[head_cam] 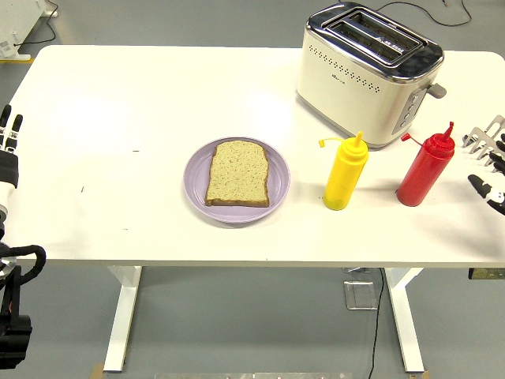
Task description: Pick up the cup,pour liquid into bread,place the cup on the desk
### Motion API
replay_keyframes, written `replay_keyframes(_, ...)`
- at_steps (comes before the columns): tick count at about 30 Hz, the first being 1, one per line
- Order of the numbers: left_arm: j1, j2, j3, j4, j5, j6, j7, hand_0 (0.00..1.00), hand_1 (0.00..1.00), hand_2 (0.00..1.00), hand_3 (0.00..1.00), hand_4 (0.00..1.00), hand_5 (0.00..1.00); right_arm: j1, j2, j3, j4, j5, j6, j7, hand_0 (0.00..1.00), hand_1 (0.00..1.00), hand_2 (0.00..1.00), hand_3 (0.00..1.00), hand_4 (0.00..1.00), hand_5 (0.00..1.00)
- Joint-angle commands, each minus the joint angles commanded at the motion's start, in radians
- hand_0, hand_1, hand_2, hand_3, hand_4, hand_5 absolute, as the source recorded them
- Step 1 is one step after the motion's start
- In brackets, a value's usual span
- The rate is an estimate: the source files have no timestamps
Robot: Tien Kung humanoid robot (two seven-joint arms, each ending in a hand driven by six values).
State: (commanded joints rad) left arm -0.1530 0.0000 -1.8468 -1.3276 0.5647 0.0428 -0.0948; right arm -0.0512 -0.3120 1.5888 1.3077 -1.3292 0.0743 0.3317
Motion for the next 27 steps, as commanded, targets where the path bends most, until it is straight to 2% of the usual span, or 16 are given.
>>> replay_keyframes(7, 0.002, 0.0, 0.002, 0.0, 0.001, 0.0, 0.0, 0.789, 0.761, 0.784, 0.697, 0.572, 0.998, 0.01, 0.009, -0.041, -0.001, 0.015, -0.029, 0.0, 0.993, 0.937, 0.998, 0.998, 0.919, 0.253)
replay_keyframes(12, 0.006, 0.0, 0.007, 0.001, 0.001, 0.0, 0.0, 0.788, 0.761, 0.784, 0.696, 0.571, 0.998, 0.055, 0.038, -0.082, -0.028, 0.024, -0.061, -0.002, 0.989, 0.931, 0.995, 0.998, 0.917, 0.238)
replay_keyframes(24, 0.006, 0.0, 0.002, 0.002, 0.003, -0.001, 0.0, 0.789, 0.761, 0.783, 0.695, 0.568, 0.998, 0.124, 0.084, -0.136, -0.057, 0.039, -0.056, -0.016, 0.986, 0.929, 0.993, 0.998, 0.914, 0.237)
replay_keyframes(27, 0.005, 0.0, -0.004, 0.003, 0.004, -0.001, 0.001, 0.789, 0.761, 0.783, 0.695, 0.568, 0.998, 0.141, 0.093, -0.156, -0.062, 0.047, -0.071, -0.013, 0.974, 0.926, 0.985, 0.998, 0.91, 0.241)
